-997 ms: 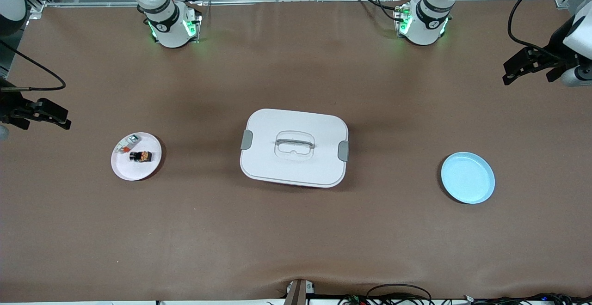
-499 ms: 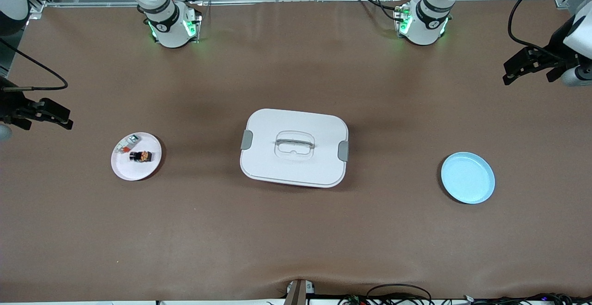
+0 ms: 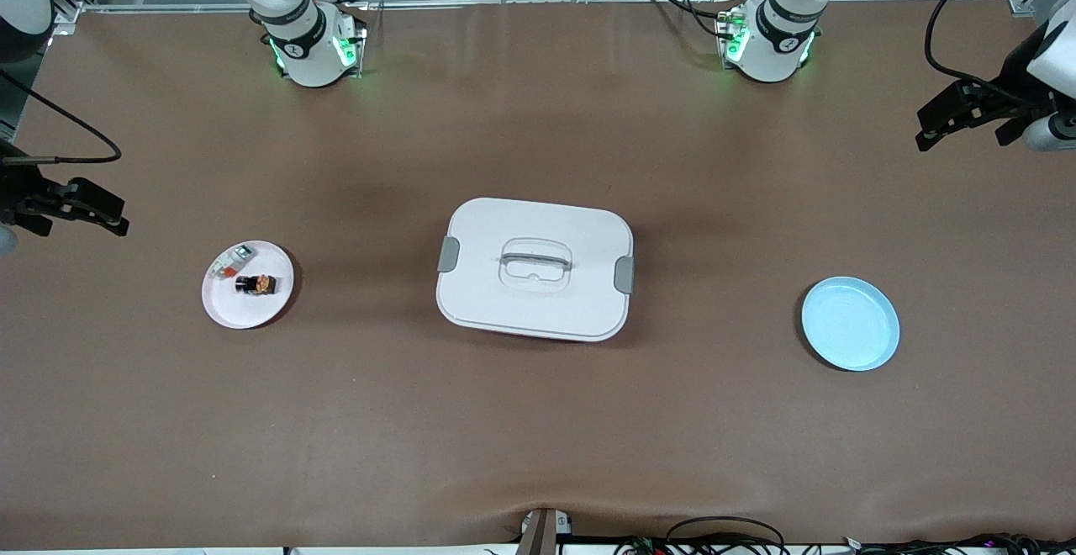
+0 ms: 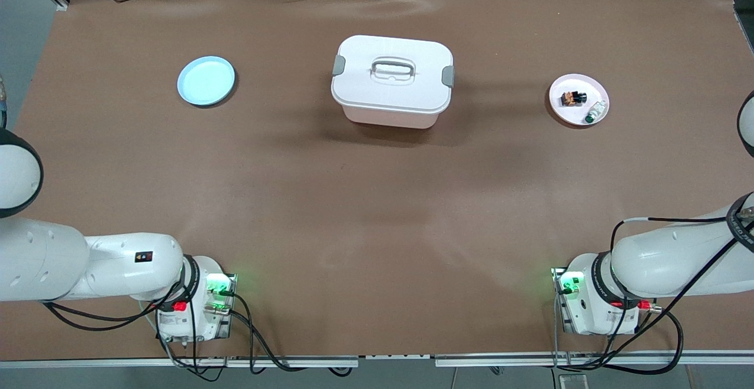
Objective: Transfer orange switch to right arm and place
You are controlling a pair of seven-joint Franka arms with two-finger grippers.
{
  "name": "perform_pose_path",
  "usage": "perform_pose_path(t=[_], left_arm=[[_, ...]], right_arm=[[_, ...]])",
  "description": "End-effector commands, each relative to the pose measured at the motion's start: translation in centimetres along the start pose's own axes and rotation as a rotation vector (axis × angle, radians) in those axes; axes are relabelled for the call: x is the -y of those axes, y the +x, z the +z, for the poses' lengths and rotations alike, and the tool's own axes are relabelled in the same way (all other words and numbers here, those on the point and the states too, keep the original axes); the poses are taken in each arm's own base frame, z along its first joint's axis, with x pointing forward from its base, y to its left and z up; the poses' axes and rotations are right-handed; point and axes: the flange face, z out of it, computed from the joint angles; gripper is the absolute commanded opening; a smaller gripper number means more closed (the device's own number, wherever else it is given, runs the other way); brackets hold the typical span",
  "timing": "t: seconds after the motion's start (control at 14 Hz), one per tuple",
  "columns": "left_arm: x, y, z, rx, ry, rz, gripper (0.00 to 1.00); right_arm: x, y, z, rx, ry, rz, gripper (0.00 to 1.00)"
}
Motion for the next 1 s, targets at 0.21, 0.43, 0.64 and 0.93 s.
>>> perform_pose_path(t=[0.21, 0.43, 0.64, 0.93], left_arm=[[0.2, -0.8, -0.6, -0.001, 0.013, 0.010, 1.00], [0.2, -1.5, -0.8, -0.003, 0.016, 0.010, 1.00], [0.1, -1.9, -0.7, -0.001, 0.018, 0.011, 1.00], [0.0, -2.1, -0.2, 0.006, 0.021, 0.012, 1.00]], right_arm=[[-0.4, -0.1, -0.7, 0.010, 0.009, 0.021, 1.00], [-1.2, -1.4, -2.3, 0.003, 0.012, 0.025, 1.00], [-1.3, -2.4, -3.0, 0.001, 0.014, 0.024, 1.00], [-2.6, -3.6, -3.1, -0.020, 0.016, 0.046, 1.00]])
